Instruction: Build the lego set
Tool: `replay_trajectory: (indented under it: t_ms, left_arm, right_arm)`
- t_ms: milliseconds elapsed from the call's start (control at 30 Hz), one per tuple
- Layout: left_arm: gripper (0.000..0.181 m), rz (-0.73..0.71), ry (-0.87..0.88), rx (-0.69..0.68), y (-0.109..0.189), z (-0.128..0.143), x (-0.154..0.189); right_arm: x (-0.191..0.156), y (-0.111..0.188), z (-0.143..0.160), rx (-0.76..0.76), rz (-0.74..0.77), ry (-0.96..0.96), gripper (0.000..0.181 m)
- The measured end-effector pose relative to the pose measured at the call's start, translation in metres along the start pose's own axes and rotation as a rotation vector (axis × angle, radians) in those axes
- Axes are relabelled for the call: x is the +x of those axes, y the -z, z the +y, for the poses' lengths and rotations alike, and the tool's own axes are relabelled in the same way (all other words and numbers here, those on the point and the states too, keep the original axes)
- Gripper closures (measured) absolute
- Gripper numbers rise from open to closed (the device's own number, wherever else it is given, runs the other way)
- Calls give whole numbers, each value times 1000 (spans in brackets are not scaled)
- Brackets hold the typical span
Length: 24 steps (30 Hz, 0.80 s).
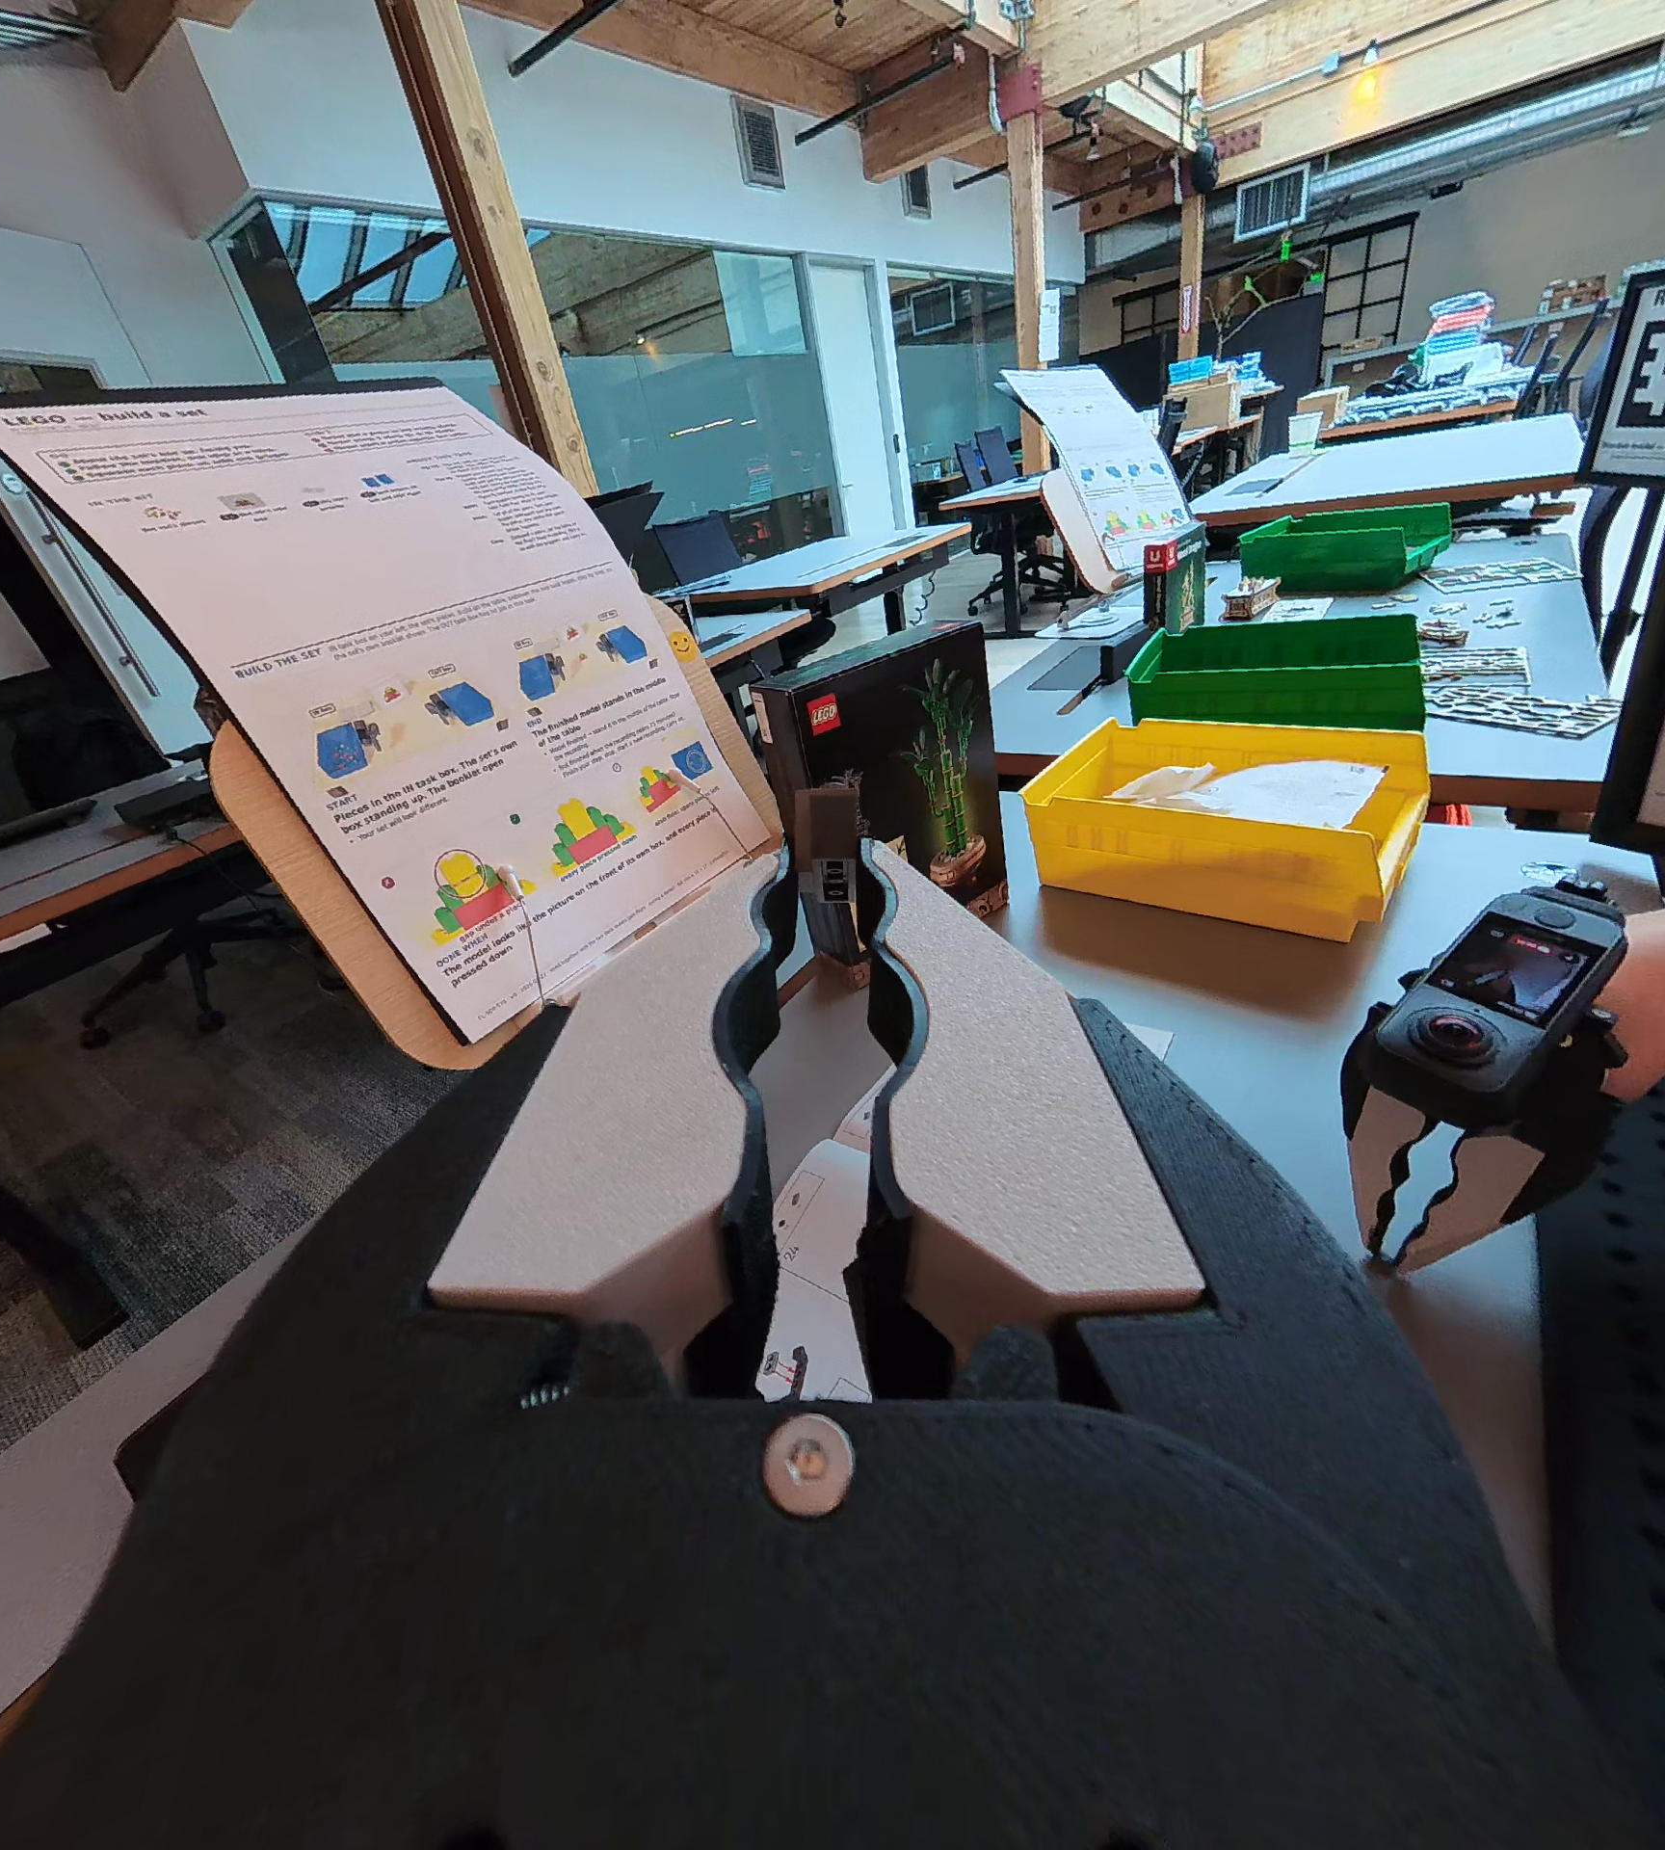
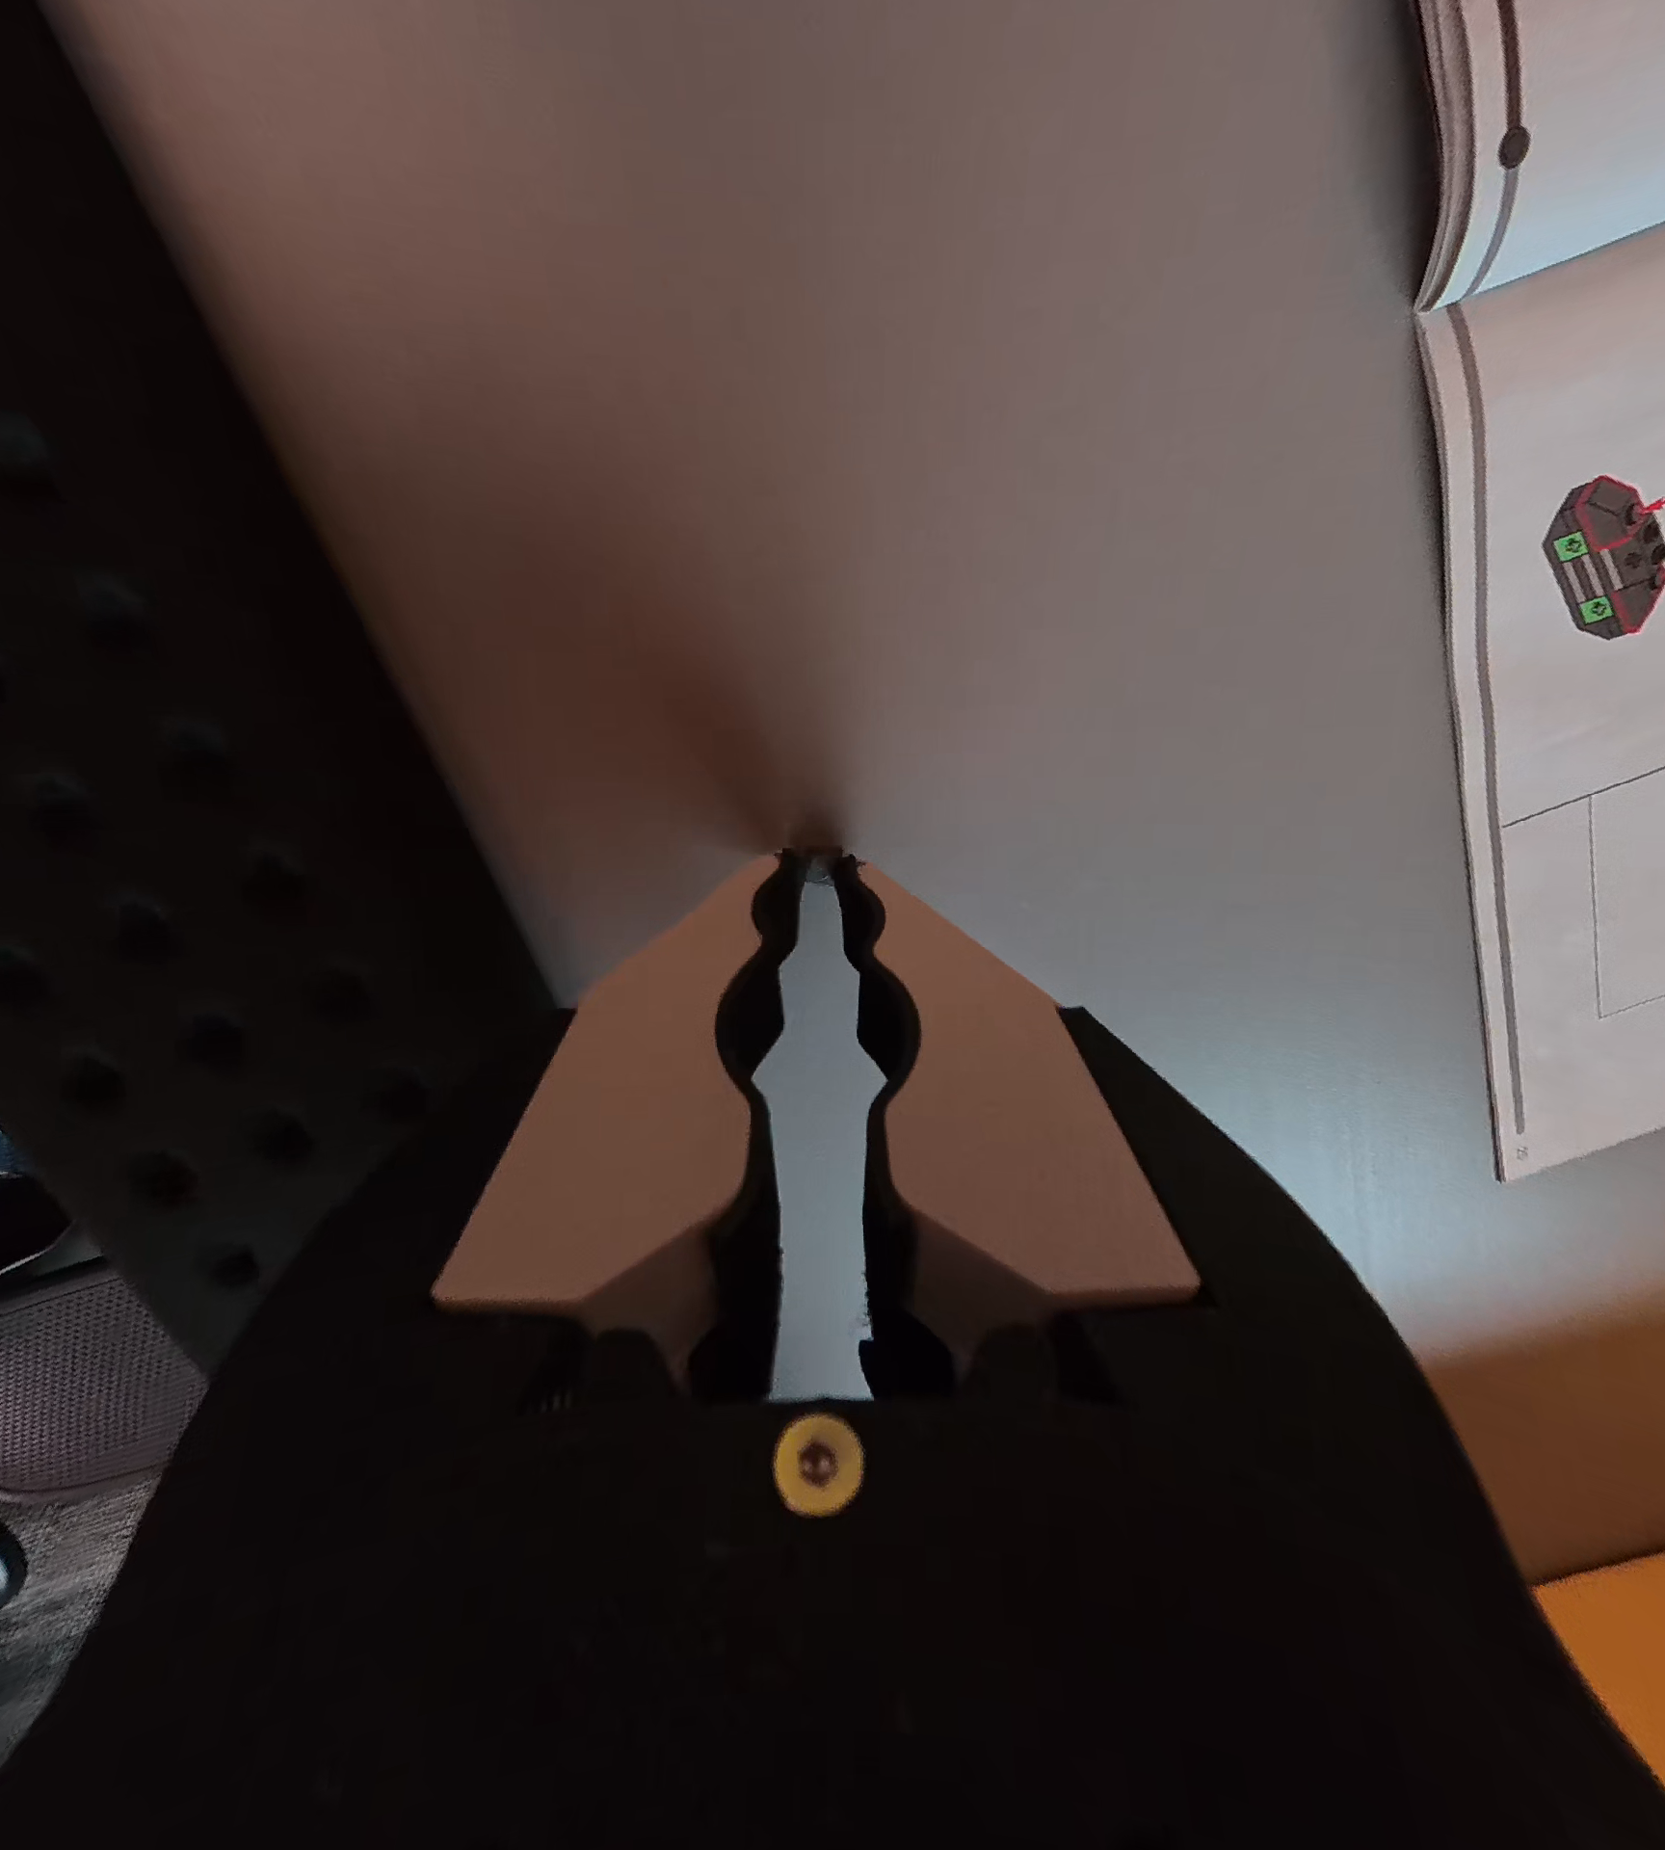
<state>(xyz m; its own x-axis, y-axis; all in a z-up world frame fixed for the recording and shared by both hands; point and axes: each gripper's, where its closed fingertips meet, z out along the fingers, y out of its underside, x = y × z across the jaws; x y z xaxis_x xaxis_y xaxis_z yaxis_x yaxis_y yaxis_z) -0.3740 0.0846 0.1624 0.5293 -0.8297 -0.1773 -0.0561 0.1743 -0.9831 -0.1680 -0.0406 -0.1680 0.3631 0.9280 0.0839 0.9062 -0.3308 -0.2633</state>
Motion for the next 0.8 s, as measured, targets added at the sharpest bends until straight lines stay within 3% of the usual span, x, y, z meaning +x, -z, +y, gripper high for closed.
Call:
replay_trajectory:
  t_ms: [800]
  left_arm:
    - [172, 5, -4, -8, -2, 1, 2]
  right_arm:
    - [-3, 1, 0, 1, -31, -23, 169]
